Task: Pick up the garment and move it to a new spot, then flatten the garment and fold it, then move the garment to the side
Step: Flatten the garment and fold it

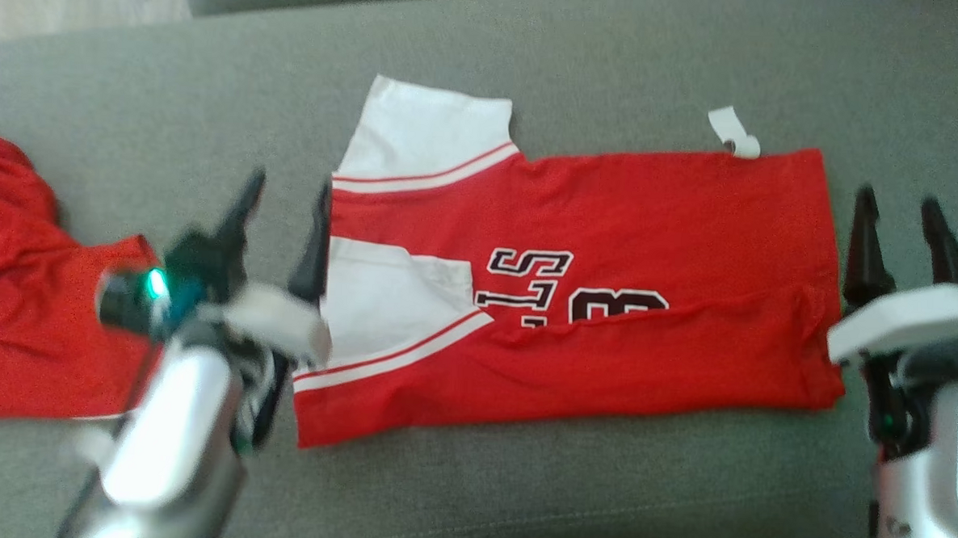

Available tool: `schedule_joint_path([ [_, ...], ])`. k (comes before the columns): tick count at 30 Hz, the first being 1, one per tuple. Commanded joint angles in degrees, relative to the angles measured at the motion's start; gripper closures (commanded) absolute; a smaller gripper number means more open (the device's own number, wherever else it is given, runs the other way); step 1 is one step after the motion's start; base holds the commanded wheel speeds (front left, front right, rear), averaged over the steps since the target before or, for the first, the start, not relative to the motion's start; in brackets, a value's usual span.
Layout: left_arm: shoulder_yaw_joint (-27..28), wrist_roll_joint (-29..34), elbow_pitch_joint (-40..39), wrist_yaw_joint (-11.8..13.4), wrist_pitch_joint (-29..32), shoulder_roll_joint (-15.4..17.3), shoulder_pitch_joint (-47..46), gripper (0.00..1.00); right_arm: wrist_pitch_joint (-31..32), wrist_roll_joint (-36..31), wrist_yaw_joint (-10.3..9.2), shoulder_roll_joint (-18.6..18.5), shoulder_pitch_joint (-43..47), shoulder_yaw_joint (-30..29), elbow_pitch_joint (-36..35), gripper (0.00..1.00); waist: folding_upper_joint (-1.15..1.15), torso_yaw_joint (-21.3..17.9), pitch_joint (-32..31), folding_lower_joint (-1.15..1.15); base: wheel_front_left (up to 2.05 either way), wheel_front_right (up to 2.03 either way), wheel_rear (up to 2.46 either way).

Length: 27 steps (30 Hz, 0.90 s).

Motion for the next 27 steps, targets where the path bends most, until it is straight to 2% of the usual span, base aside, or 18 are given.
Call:
schedule_joint_path([
  [1, 2.1, -0.1, -1.8, -0.5, 0.4, 2.0, -4.3, 0.0, -0.7, -0.5, 0.37, -0.3, -2.7, 1.9, -2.4, 0.0, 0.0, -0.8, 2.3, 0.0, 0.0, 0.0, 0.0],
  [3, 1.8, -0.1, -0.8, -2.4, 2.3, 2.9, -8.6, 0.0, -1.2, -0.9, 0.37, -0.3, -4.5, 3.1, -2.7, 0.0, 0.0, -1.3, 4.4, 0.0, 0.0, 0.0, 0.0],
  [7, 0.6, -0.8, 4.4, -8.1, 8.1, 4.9, -18.5, 0.0, -1.5, -1.3, 0.37, -0.5, -8.1, 5.0, -3.3, 0.0, 0.0, -2.2, 8.2, 0.0, 0.0, 0.0, 0.0],
  [11, -1.7, -2.7, 11.1, -12.0, 13.6, 6.5, -28.1, 0.0, -1.6, -1.3, 0.37, -0.7, -11.4, 6.6, -3.9, 0.0, 0.0, -3.7, 11.9, 0.0, 0.0, 0.0, 0.0],
  [14, -3.3, -6.1, 16.3, -12.7, 17.6, 7.8, -33.9, 0.0, -1.8, -1.0, 0.37, -0.7, -13.7, 8.1, -4.3, 0.0, 0.0, -5.3, 14.5, 0.0, 0.0, 0.0, 0.0],
  [17, -8.7, -8.8, 19.4, -12.8, 20.5, 9.9, -38.5, 0.0, -2.1, -0.6, 0.37, -0.7, -15.4, 9.3, -4.5, 0.0, 0.0, -6.6, 16.5, 0.0, 0.0, 0.0, 0.0],
  [19, -12.1, -10.5, 21.2, -12.8, 21.3, 11.5, -41.0, 0.0, -2.4, -0.3, 0.37, -0.6, -16.3, 10.1, -4.7, 0.0, 0.0, -7.5, 17.7, 0.0, 0.0, 0.0, 0.0],
  [20, -12.1, -10.5, 21.2, -12.8, 21.3, 11.5, -41.0, 0.0, -2.4, -0.3, 0.37, -0.6, -16.3, 10.1, -4.7, 0.0, 0.0, -7.5, 17.7, 0.0, 0.0, 0.0, 0.0],
  [21, -15.1, -11.9, 22.9, -12.8, 21.7, 12.8, -43.0, 0.0, -2.7, -0.1, 0.37, -0.6, -16.8, 10.9, -4.9, 0.0, 0.0, -8.3, 18.5, 0.0, 0.0, 0.0, 0.0],
  [27, -20.8, -14.7, 26.4, -12.8, 22.1, 14.7, -46.7, 0.0, -3.2, 0.4, 0.37, -0.5, -17.3, 11.7, -5.2, 0.0, 0.0, -9.5, 20.0, 0.0, 0.0, 0.0, 0.0],
])
